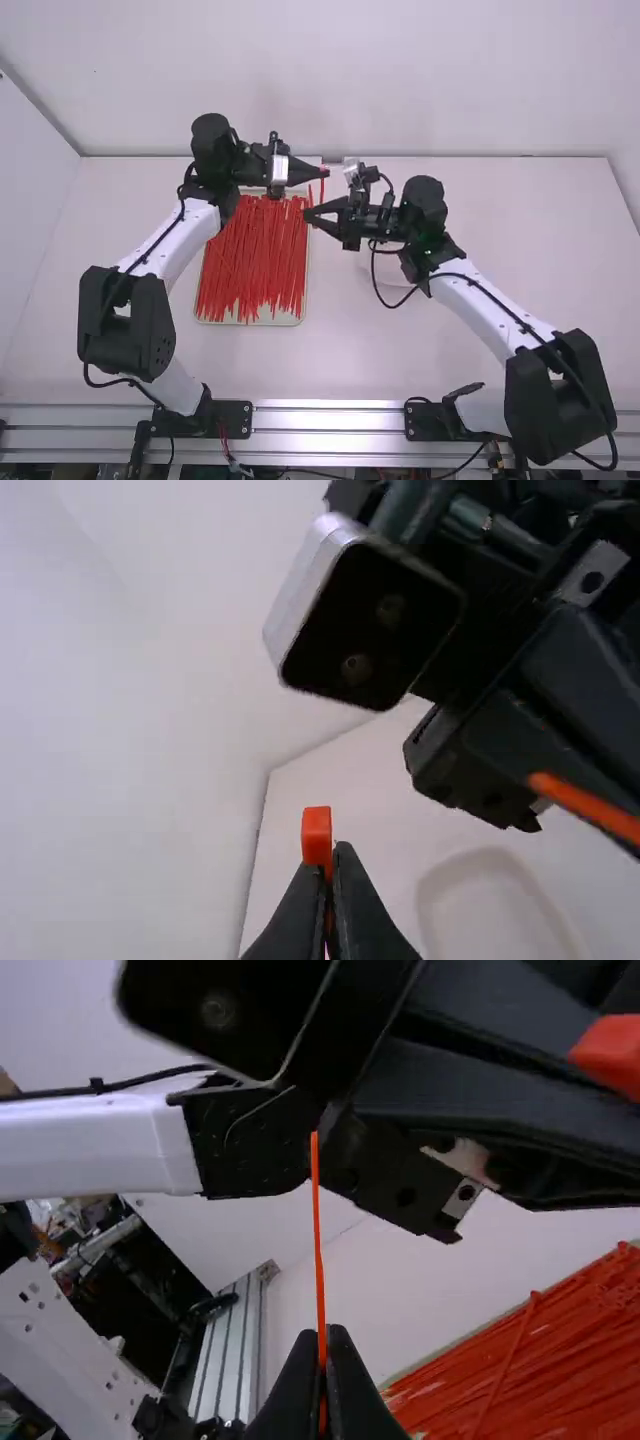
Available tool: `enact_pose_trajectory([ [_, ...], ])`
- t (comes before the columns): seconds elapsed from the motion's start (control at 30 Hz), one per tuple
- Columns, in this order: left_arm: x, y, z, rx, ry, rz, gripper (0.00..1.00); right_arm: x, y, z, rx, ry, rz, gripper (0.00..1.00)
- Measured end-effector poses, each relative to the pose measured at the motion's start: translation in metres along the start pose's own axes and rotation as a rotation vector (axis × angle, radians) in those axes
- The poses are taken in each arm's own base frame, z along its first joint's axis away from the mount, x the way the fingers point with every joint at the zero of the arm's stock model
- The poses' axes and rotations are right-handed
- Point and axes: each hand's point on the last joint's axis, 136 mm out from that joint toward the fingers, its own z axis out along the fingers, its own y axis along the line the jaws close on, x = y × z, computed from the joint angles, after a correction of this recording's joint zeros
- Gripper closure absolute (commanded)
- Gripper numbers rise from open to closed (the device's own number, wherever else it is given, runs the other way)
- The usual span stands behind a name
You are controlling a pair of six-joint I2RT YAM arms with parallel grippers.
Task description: Fasten the cable tie
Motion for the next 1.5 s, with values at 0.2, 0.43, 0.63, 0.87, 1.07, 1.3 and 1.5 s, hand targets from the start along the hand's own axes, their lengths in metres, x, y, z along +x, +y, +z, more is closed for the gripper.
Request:
enact_pose_trajectory([
  [0.2, -0.002, -0.004, -0.002, 0.021, -0.014, 0.056, 0.98, -0.001, -0.004, -0.003, 0.017, -0.059, 0.013, 1.00],
  [0.43, -0.007, -0.003, -0.003, 0.028, -0.026, 0.125, 0.98, -0.002, -0.009, -0.015, 0.025, -0.117, 0.061, 1.00],
  [0.63, -0.009, -0.003, -0.001, 0.033, -0.032, 0.142, 0.98, 0.001, -0.009, -0.015, 0.021, -0.118, 0.095, 1.00],
  [0.87, -0.013, -0.011, 0.000, 0.072, -0.061, 0.202, 0.98, 0.005, -0.002, -0.010, -0.002, -0.103, 0.098, 1.00],
  [1.07, -0.014, -0.013, 0.000, 0.084, -0.071, 0.223, 0.98, 0.005, -0.003, -0.013, -0.005, -0.099, 0.100, 1.00],
  [1.3, -0.015, -0.013, 0.000, 0.084, -0.072, 0.235, 0.98, 0.005, -0.003, -0.012, -0.007, -0.097, 0.098, 1.00],
  [1.5, -0.017, -0.017, 0.006, 0.097, -0.083, 0.238, 0.98, 0.005, -0.003, -0.012, -0.007, -0.097, 0.099, 1.00],
])
